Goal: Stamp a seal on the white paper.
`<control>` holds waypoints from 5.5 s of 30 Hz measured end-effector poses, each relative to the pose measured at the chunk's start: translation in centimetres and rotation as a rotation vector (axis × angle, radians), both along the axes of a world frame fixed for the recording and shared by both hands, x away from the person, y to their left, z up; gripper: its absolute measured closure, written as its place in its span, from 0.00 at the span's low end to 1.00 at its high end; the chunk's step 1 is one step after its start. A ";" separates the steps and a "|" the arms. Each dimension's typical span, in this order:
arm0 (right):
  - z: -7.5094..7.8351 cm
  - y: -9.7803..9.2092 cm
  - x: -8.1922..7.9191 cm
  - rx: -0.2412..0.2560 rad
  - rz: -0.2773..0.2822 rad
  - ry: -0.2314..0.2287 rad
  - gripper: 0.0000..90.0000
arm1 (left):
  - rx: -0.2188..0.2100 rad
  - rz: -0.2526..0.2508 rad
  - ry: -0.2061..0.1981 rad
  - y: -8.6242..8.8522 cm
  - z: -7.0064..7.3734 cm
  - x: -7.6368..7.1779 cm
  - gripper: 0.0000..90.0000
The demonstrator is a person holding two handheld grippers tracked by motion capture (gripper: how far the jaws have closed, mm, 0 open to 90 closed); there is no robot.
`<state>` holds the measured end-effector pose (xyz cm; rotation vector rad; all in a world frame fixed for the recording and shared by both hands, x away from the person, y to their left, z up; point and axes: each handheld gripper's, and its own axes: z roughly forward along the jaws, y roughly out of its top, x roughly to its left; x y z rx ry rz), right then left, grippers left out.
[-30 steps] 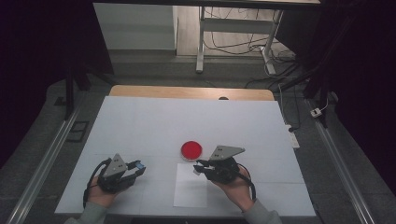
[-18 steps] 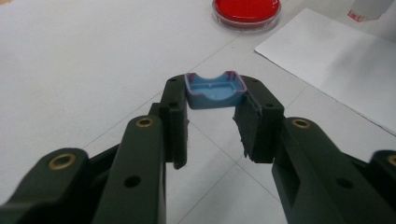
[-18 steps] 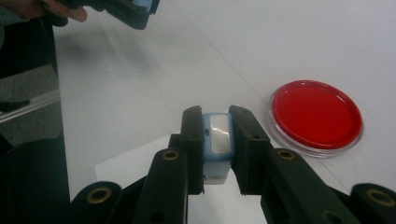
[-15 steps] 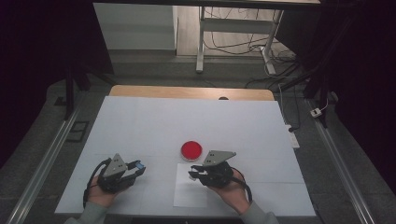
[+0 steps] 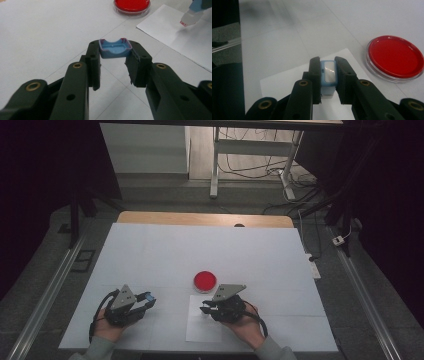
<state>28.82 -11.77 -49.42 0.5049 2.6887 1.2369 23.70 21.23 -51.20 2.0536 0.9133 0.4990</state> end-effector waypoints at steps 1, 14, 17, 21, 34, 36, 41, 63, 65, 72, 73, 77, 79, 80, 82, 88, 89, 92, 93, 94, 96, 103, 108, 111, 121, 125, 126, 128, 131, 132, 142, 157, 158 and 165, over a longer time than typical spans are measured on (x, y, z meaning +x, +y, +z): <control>-0.1 0.0 0.0 -0.002 0.003 0.002 0.84 | -0.001 0.000 -0.001 0.0 0.0 0.0 0.73; -0.7 0.3 0.2 -0.021 0.008 0.001 0.84 | 0.003 -0.002 0.001 0.0 0.0 0.0 0.73; -0.9 0.4 0.3 -0.027 0.007 -0.002 0.84 | 0.003 -0.003 0.001 -0.1 0.0 0.0 0.73; -1.0 0.4 0.3 -0.035 0.011 -0.005 0.84 | 0.003 -0.002 0.000 0.0 0.0 0.0 0.73; -1.0 0.4 0.3 -0.036 0.012 -0.003 0.84 | 0.003 -0.004 0.001 0.0 0.0 0.0 0.73; -1.0 0.4 0.3 -0.036 0.012 -0.002 0.84 | 0.003 -0.004 0.001 0.0 0.0 0.0 0.73; -1.0 0.5 0.3 -0.040 0.013 -0.001 0.84 | 0.004 -0.004 0.002 0.0 0.0 0.0 0.73; -1.4 0.6 0.3 -0.073 0.012 0.005 0.84 | 0.004 -0.003 0.001 0.0 0.0 -0.1 0.73; -1.4 0.6 0.3 -0.071 0.015 0.001 0.84 | 0.005 -0.001 0.001 0.0 0.0 -0.1 0.73; -1.6 0.5 0.2 -0.054 0.013 0.001 0.84 | 0.005 -0.003 0.001 0.0 0.0 -0.1 0.73; -1.6 0.4 0.3 -0.057 0.015 -0.001 0.84 | 0.004 -0.003 0.001 0.0 0.0 -0.1 0.73; -1.6 0.4 0.3 -0.057 0.017 -0.002 0.84 | 0.004 -0.003 0.002 -0.1 0.0 -0.1 0.73; -1.6 0.4 0.3 -0.058 0.018 -0.004 0.84 | 0.004 -0.003 0.002 0.0 0.0 -0.1 0.73; -1.6 0.4 0.2 -0.057 0.016 -0.003 0.84 | 0.004 -0.003 0.002 0.0 0.0 -0.1 0.73; -1.6 0.4 0.2 -0.057 0.016 -0.003 0.84 | 0.004 -0.003 0.002 -0.1 0.0 -0.1 0.73; -1.6 0.4 0.2 -0.058 0.014 -0.006 0.84 | 0.003 -0.003 0.001 -0.1 0.0 -0.1 0.73; -1.6 0.4 0.2 -0.058 0.013 -0.006 0.84 | 0.004 -0.003 0.001 -0.1 0.1 -0.1 0.73; -1.6 0.4 0.2 -0.057 0.011 -0.006 0.84 | 0.004 -0.003 0.001 -0.1 0.0 -0.1 0.73; -1.6 0.5 0.2 -0.054 0.011 -0.005 0.84 | 0.003 -0.003 0.001 -0.1 0.0 -0.1 0.73; -1.6 0.5 0.2 -0.056 0.010 -0.002 0.84 | 0.004 -0.003 0.002 -0.1 0.0 -0.1 0.73; -1.6 0.5 0.1 -0.052 0.005 0.000 0.84 | 0.004 -0.003 0.001 -0.1 0.0 -0.1 0.73; -1.5 0.5 0.1 -0.056 0.006 -0.015 0.84 | 0.004 -0.002 0.002 -0.1 0.0 0.0 0.73; -1.1 0.6 0.0 -0.050 -0.001 -0.019 0.84 | 0.004 -0.003 0.003 -0.1 0.0 0.0 0.73; -1.1 0.5 0.0 -0.043 -0.002 -0.009 0.84 | 0.005 -0.002 0.002 -0.1 0.0 0.0 0.72; 0.0 0.1 0.0 0.025 -0.010 -0.010 0.84 | 0.003 -0.002 0.002 -0.1 0.0 0.0 0.72; 0.7 -0.3 0.0 0.042 -0.016 -0.023 0.84 | 0.003 -0.002 0.002 -0.1 0.0 0.0 0.72; 0.8 -0.4 0.1 0.049 -0.016 -0.023 0.84 | 0.003 -0.002 0.002 -0.1 0.0 0.0 0.72; 1.0 -0.5 0.1 0.066 -0.022 -0.019 0.84 | 0.003 -0.003 0.002 -0.1 0.0 0.0 0.73; 1.1 -0.7 0.2 0.075 -0.028 -0.020 0.84 | 0.003 -0.003 0.002 -0.1 0.0 0.0 0.72; 1.2 -0.8 0.2 0.077 -0.029 -0.021 0.84 | 0.003 -0.003 0.003 -0.1 0.0 0.0 0.73; 1.9 -1.4 0.3 0.116 -0.044 -0.029 0.84 | 0.003 -0.005 0.001 -0.2 0.0 0.0 0.73; 3.7 -2.7 0.5 0.204 -0.091 -0.046 0.84 | 0.005 -0.009 0.002 -0.3 0.0 0.0 0.73; 3.8 -2.9 0.5 0.210 -0.099 -0.049 0.84 | 0.004 -0.009 0.002 -0.3 0.0 0.0 0.72; 4.7 -3.8 0.7 0.258 -0.133 -0.066 0.84 | 0.006 -0.012 0.003 -0.4 0.0 0.0 0.72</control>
